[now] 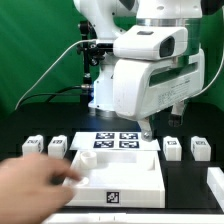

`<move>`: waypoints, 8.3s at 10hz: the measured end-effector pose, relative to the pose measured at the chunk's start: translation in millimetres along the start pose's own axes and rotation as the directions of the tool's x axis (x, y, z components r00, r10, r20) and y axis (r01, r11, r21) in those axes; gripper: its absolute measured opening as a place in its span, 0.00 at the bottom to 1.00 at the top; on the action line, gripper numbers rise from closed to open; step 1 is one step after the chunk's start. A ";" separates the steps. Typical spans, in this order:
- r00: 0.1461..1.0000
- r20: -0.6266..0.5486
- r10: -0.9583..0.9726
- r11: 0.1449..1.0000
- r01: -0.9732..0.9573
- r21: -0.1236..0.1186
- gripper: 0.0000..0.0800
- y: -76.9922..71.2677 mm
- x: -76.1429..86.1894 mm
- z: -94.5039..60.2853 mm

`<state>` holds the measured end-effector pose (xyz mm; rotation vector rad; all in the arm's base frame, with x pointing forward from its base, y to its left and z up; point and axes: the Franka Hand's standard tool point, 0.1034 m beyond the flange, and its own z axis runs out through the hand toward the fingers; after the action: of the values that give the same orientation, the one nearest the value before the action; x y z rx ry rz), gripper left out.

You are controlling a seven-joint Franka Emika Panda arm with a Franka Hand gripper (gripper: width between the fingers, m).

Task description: Assemble one leg

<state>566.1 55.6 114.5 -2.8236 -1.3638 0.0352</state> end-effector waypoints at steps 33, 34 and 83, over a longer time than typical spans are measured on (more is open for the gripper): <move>0.770 -0.020 -0.638 0.770 0.638 0.018 0.08 -64.1 -133.4 109.1; 0.770 -0.020 -0.638 0.770 0.638 0.018 0.08 -64.1 -133.4 109.1; 0.566 0.471 0.676 0.613 -0.787 0.066 0.81 -209.1 1.7 83.0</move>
Offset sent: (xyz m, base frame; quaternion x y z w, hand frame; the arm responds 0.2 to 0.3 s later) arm 0.0000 0.0000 0.0000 0.0000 0.0000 0.0000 1.0000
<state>401.6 186.6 34.6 -2.9786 -0.0080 0.7833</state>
